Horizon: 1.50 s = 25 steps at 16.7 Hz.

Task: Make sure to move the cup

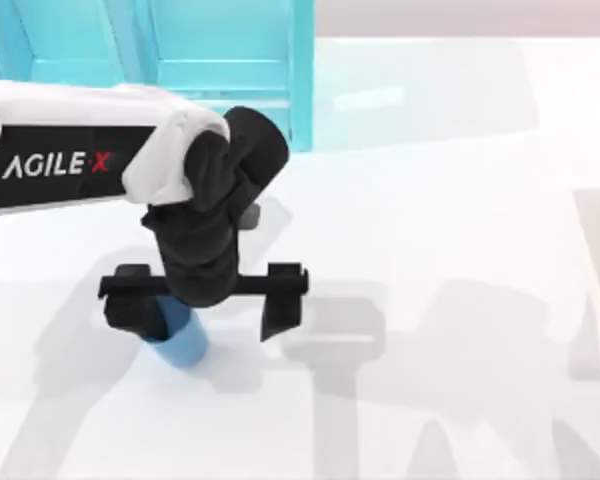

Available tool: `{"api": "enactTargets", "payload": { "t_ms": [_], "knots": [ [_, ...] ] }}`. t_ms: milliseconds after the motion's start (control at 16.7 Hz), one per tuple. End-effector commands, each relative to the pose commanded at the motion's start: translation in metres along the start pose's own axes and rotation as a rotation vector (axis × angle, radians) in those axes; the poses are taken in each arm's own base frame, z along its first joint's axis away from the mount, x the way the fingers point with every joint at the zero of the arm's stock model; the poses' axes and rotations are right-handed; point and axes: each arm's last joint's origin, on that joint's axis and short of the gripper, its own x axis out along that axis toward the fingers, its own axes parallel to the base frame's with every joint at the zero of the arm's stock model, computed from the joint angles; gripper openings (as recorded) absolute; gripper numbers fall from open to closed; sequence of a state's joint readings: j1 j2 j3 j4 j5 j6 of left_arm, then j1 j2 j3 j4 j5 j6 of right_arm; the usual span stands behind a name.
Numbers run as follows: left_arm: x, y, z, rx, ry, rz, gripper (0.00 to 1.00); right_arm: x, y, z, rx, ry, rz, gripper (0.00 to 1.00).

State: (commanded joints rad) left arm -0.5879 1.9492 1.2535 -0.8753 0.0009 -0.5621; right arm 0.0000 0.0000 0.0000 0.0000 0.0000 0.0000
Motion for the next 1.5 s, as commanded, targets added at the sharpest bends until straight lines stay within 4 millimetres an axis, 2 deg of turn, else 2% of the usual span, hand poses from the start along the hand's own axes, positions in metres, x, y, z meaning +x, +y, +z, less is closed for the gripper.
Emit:
{"api": "enactTargets", "payload": {
  "t_ms": [660, 1260, 1380, 1500],
  "knots": [
    [0.0, 0.0, 0.0, 0.0, 0.0, 0.0, 0.02, 0.0, 0.0, 0.0, 0.0, 0.0, 0.0, 1.0],
    [-0.001, 0.001, 0.0, 0.0, -0.001, -0.001, 0.0, 0.0, 0.0, 0.0, 0.0, 0.0, 0.0, 1.0],
    [-0.003, 0.01, 0.007, 0.0, -0.003, -0.004, 0.0, 0.0, 0.0, 0.0, 0.0, 0.0, 0.0, 1.0],
    [-0.008, 0.033, 0.019, -0.003, -0.006, -0.009, 0.0, 0.0, 0.0, 0.0, 0.0, 0.0, 0.0, 1.0]
  ]
}}
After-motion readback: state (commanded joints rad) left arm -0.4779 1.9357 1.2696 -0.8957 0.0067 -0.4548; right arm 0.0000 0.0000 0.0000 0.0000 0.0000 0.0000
